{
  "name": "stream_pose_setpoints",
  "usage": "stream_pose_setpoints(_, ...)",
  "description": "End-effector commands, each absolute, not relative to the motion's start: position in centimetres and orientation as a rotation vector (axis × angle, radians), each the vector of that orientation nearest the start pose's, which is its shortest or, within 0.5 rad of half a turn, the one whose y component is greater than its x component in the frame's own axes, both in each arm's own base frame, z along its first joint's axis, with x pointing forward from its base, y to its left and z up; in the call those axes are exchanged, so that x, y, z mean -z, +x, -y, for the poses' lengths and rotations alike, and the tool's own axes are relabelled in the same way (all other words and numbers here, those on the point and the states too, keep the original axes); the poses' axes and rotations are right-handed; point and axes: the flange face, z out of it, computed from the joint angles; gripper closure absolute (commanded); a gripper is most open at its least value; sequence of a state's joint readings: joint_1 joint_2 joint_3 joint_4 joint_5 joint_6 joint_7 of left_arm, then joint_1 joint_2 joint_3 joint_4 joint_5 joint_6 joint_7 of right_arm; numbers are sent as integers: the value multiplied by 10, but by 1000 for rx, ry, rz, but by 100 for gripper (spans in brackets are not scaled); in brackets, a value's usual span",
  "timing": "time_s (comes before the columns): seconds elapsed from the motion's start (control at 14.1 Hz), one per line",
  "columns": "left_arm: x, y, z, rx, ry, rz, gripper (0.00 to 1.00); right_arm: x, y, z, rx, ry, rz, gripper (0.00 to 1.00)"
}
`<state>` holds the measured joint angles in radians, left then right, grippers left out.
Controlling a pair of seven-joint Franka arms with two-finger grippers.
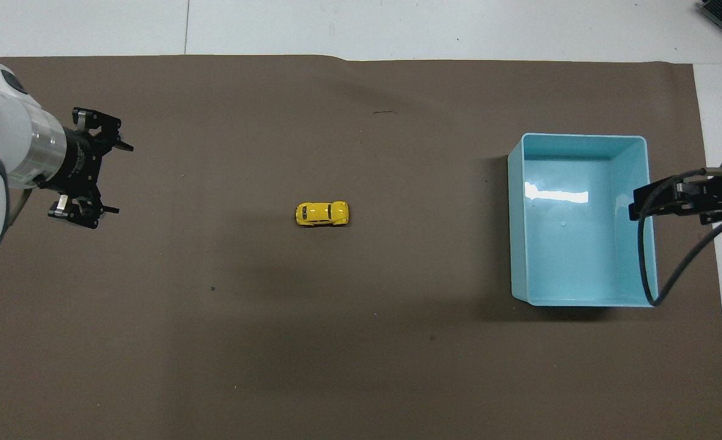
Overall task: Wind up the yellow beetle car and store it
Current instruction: 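Reach the left gripper toward the yellow beetle car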
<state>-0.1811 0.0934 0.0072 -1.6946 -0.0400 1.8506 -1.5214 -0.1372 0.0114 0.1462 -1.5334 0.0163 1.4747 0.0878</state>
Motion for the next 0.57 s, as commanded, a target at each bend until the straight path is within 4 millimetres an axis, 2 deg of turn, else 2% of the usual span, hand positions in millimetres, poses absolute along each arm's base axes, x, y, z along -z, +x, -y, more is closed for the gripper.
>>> stream_pose_setpoints(0.0, -515, 602, 129, 5, -2418, 2088, 0, -629, 549, -5, -102, -3114, -98, 0)
stream_pose_setpoints(0.07, -507, 602, 139, -11, -2408, 2084, 0, -629, 549, -5, -102, -3114, -98, 0)
stream_pose_setpoints(0.14, -492, 603, 158, -31, -2377, 2089, 0, -629, 549, -5, -102, -3114, -98, 0)
stream_pose_setpoints(0.28, -453, 614, 190, -64, -2268, 2151, 0, -629, 549, -5, -102, -3114, -98, 0)
stream_pose_setpoints(0.42, -447, 622, 202, -32, -2269, 2225, 0, -629, 549, -5, -102, -3114, -98, 0)
stream_pose_setpoints(0.49, -436, 620, 217, -41, -2288, 2197, 0, -629, 549, -5, -102, -3114, -98, 0)
